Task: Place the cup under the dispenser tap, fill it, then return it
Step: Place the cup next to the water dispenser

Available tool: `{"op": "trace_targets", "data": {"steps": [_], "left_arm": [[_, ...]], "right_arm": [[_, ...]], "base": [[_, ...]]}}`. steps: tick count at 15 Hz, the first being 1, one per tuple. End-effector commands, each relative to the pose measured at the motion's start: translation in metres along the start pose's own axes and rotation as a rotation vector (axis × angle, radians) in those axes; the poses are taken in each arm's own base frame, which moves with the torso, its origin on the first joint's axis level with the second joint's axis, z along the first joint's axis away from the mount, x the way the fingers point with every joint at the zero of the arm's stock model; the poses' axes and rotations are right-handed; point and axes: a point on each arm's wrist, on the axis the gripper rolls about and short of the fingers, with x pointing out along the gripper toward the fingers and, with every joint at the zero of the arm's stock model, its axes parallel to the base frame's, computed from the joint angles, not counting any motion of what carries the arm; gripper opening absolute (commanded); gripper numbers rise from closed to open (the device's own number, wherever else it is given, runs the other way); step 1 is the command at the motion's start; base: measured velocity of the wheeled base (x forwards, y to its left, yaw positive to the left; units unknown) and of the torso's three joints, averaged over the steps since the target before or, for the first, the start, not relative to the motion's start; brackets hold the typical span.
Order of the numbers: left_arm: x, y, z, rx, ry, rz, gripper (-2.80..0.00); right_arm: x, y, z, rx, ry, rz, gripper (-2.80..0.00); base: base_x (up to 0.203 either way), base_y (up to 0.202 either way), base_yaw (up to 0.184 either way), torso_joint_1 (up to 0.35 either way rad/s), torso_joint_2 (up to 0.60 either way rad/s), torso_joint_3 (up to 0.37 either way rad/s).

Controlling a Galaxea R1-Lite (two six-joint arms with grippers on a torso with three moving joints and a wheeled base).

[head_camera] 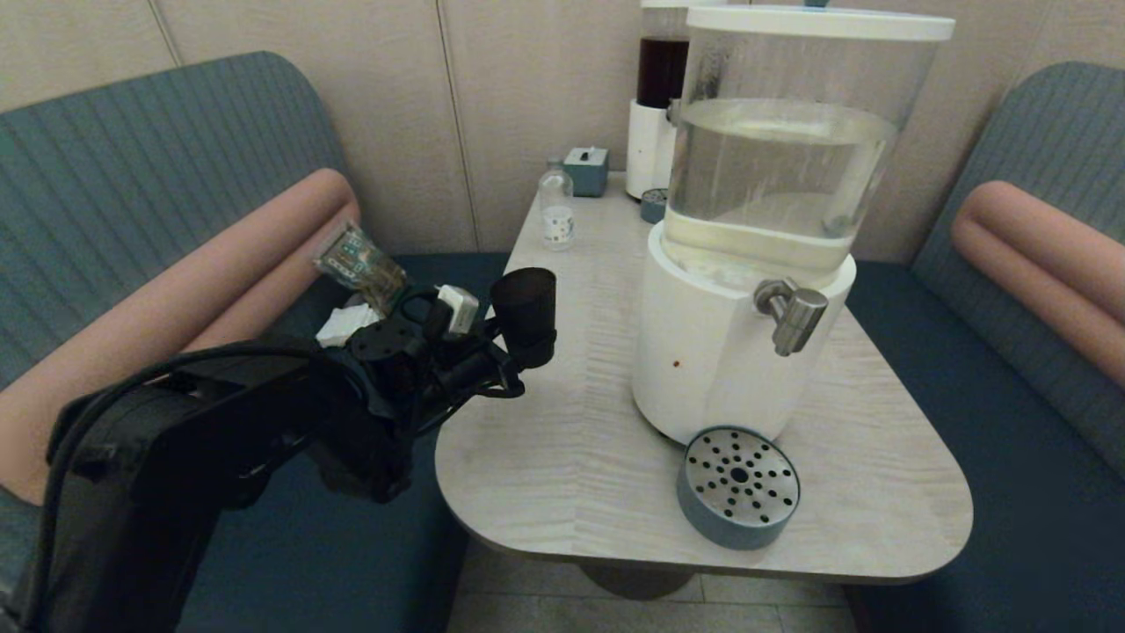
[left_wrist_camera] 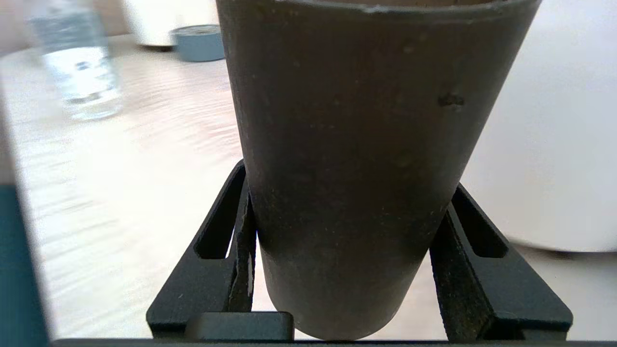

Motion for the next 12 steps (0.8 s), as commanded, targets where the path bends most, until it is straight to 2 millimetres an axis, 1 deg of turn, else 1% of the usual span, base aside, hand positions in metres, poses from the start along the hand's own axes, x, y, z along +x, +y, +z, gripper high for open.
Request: {"op": "trace_targets", "data": {"steps": [1, 2, 3, 5, 7, 12], "left_arm": [[0.004, 0.013, -0.036, -0.007, 0.013, 0.014, -2.8], [0.004, 0.016, -0.04, -0.005, 0.01, 0.019, -2.8], [0.005, 0.02, -0.05, -0.007, 0.013, 0.024, -2.8], [0.005, 0.023, -0.059, -0.008, 0.013, 0.029, -2.8], [0.006, 0.023, -0.063, -0.011, 0.016, 0.03, -2.8], [0.005, 0.022, -0.064, -0.014, 0.021, 0.029, -2.8]], "right_arm": [[0.0, 0.0, 0.0, 0.0, 0.001, 0.0, -2.8], [0.0, 0.0, 0.0, 0.0, 0.001, 0.0, -2.8], [0.0, 0.0, 0.0, 0.0, 0.001, 0.0, -2.8], [0.0, 0.0, 0.0, 0.0, 0.001, 0.0, -2.8], [0.0, 0.0, 0.0, 0.0, 0.001, 0.0, -2.8], [0.0, 0.0, 0.0, 0.0, 0.001, 0.0, -2.8]], "base": [[0.0, 0.0, 0.0, 0.0, 0.0, 0.0], [0.0, 0.0, 0.0, 0.0, 0.0, 0.0], [0.0, 0.0, 0.0, 0.0, 0.0, 0.0], [0.0, 0.0, 0.0, 0.0, 0.0, 0.0], [0.0, 0.0, 0.0, 0.0, 0.0, 0.0], [0.0, 0.0, 0.0, 0.0, 0.0, 0.0]]}}
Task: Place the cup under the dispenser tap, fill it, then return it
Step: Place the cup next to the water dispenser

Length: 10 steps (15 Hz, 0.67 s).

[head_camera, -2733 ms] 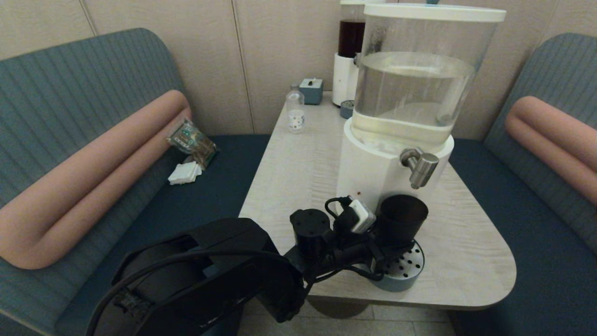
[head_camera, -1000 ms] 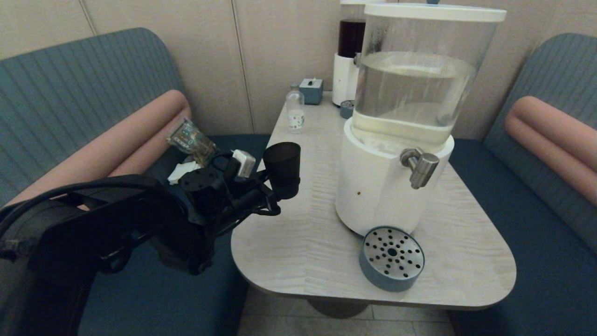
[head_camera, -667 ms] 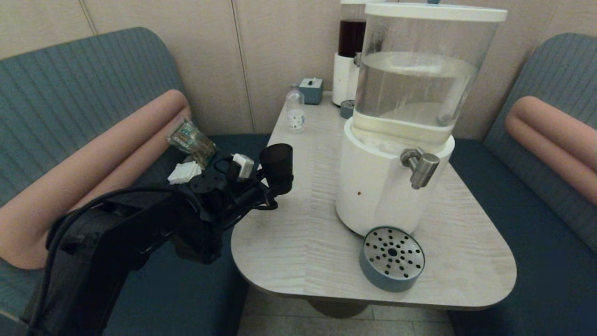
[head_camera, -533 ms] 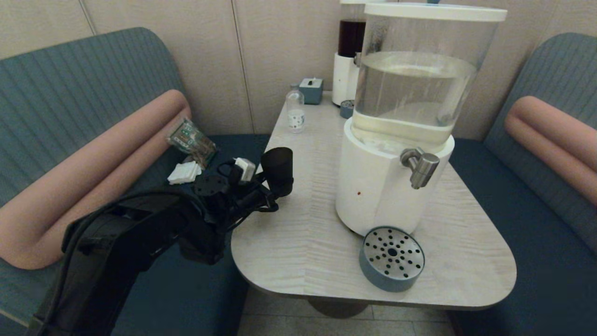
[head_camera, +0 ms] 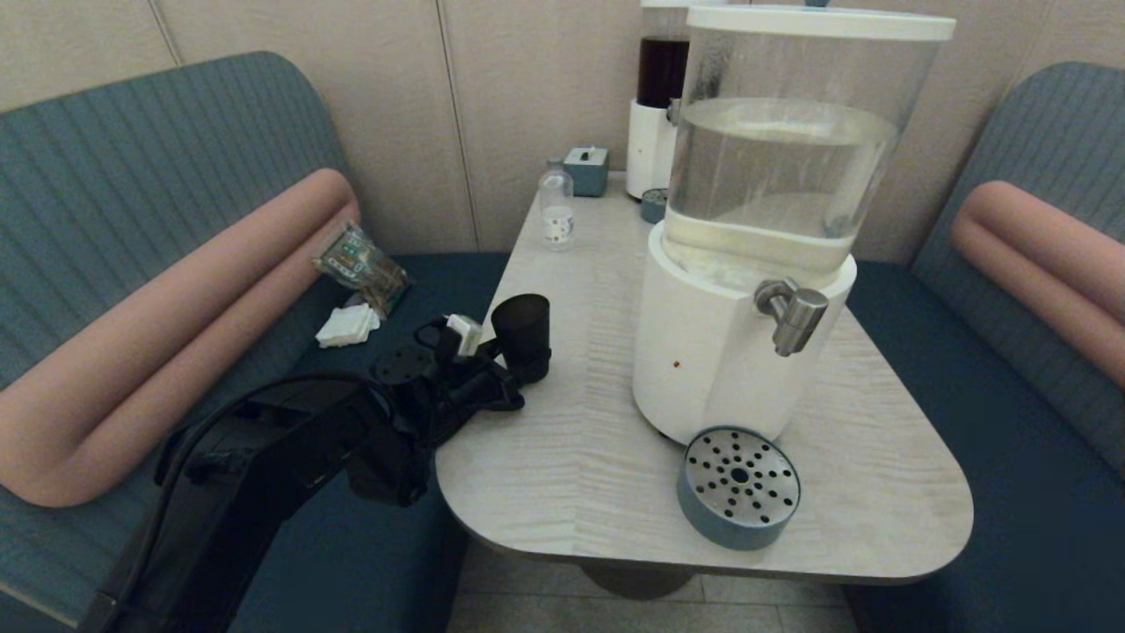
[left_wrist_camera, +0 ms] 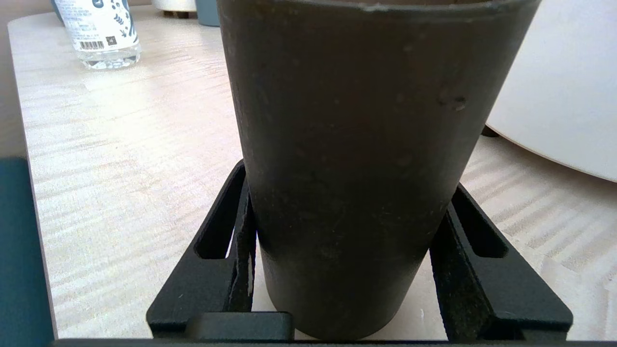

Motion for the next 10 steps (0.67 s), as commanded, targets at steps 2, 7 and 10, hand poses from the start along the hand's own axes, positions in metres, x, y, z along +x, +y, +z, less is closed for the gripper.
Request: {"op": "trace_targets", "data": {"steps": [2, 7, 10], "left_arm": [[-0.002, -0.001, -0.004, -0.004, 0.008, -0.002, 0.0], [0.0, 0.0, 0.003, 0.006, -0.009, -0.003, 0.0], [-0.003, -0.002, 0.012, 0.007, -0.001, 0.0, 0.0]], "right_arm": [[0.0, 0.0, 0.0, 0.0, 0.001, 0.0, -2.8], [0.0, 0.0, 0.0, 0.0, 0.001, 0.0, -2.8], [0.0, 0.0, 0.0, 0.0, 0.001, 0.0, -2.8]], "base": [[0.0, 0.0, 0.0, 0.0, 0.0, 0.0], [0.0, 0.0, 0.0, 0.0, 0.0, 0.0], [0.0, 0.0, 0.0, 0.0, 0.0, 0.0]]}}
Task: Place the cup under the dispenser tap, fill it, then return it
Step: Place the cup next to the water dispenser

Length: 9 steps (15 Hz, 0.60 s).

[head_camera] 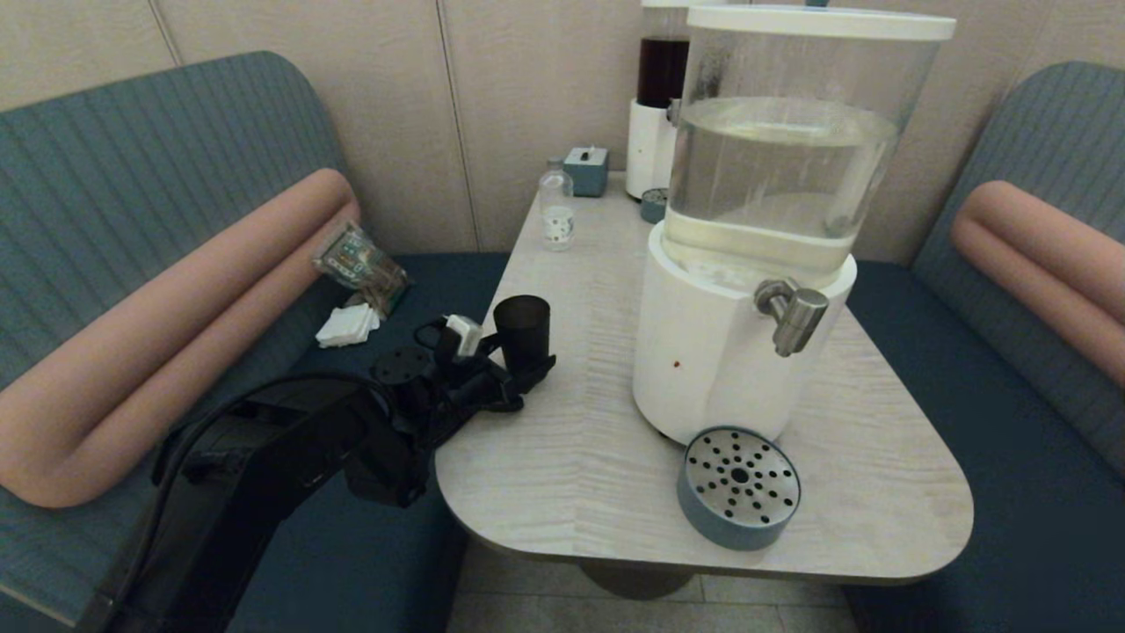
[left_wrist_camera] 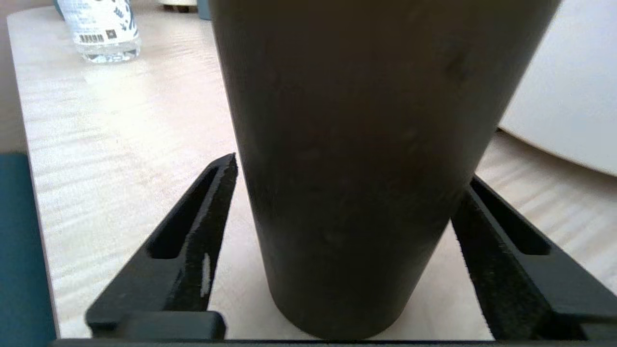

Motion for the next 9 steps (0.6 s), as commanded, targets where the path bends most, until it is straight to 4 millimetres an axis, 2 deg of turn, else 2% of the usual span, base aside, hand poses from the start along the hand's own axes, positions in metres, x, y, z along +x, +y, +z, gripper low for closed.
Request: {"op": "trace_targets", "data": {"steps": [1, 5, 9], "left_arm": [[-0.007, -0.004, 0.014, -0.006, 0.009, -0.001, 0.0], [-0.042, -0.026, 0.047, -0.057, 0.094, 0.001, 0.0], [-0.085, -0.053, 0.095, -0.083, 0.139, 0.006, 0.0]], "right_arm": [[0.0, 0.0, 0.0, 0.0, 0.001, 0.0, -2.8], [0.0, 0.0, 0.0, 0.0, 0.001, 0.0, -2.8], [0.0, 0.0, 0.0, 0.0, 0.001, 0.0, -2.8]], "base": [[0.0, 0.0, 0.0, 0.0, 0.0, 0.0], [0.0, 0.0, 0.0, 0.0, 0.0, 0.0], [0.0, 0.0, 0.0, 0.0, 0.0, 0.0]]}}
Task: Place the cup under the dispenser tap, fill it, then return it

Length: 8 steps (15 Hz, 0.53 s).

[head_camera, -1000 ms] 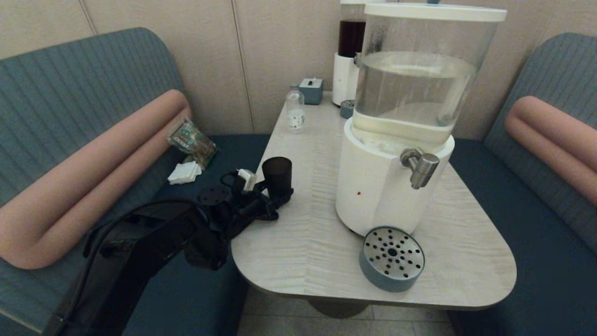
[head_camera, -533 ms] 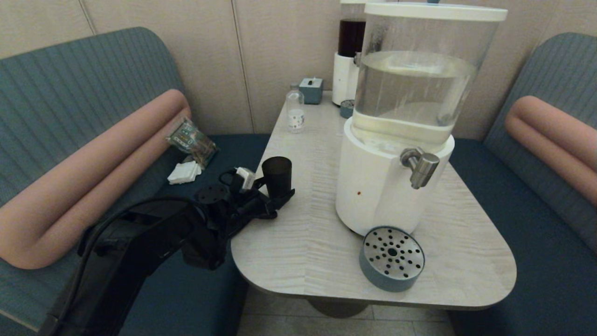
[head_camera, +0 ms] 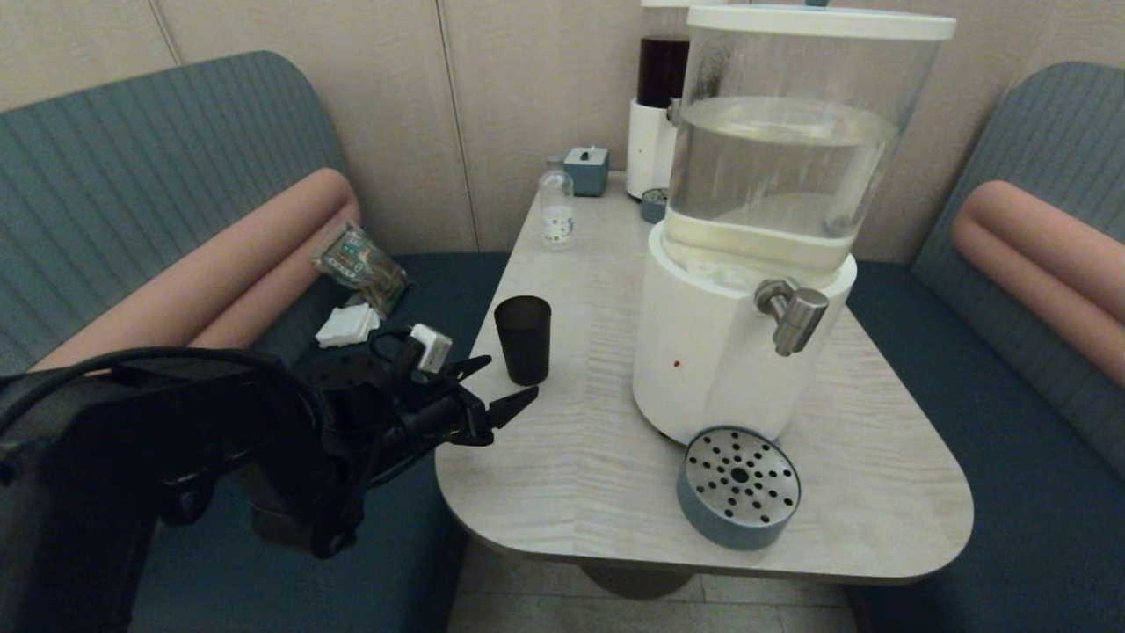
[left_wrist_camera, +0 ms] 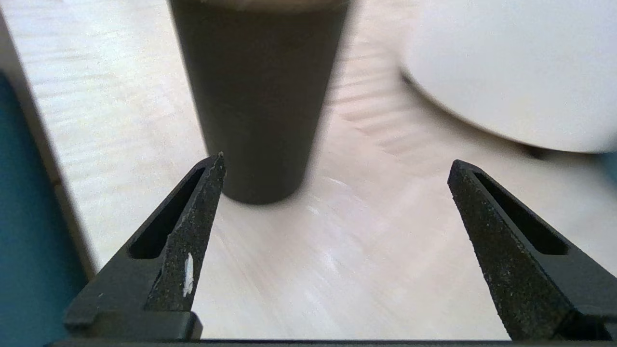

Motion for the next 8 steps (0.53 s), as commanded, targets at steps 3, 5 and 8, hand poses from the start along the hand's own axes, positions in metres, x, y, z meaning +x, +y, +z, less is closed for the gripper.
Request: {"op": "trace_targets", "data": {"steps": [3, 5, 8], "left_arm": [[-0.064, -0.04, 0.069, 0.04, -0.07, -0.004, 0.0], [-0.095, -0.059, 0.094, 0.065, -0.114, -0.005, -2.8], [-0.142, -0.087, 0.126, 0.119, -0.216, 0.032, -2.8]], "right_arm": [[0.0, 0.0, 0.0, 0.0, 0.001, 0.0, -2.8], [0.0, 0.0, 0.0, 0.0, 0.001, 0.0, -2.8], [0.0, 0.0, 0.0, 0.0, 0.001, 0.0, -2.8]], "base": [[0.0, 0.0, 0.0, 0.0, 0.0, 0.0], [0.0, 0.0, 0.0, 0.0, 0.0, 0.0], [0.0, 0.0, 0.0, 0.0, 0.0, 0.0]]}}
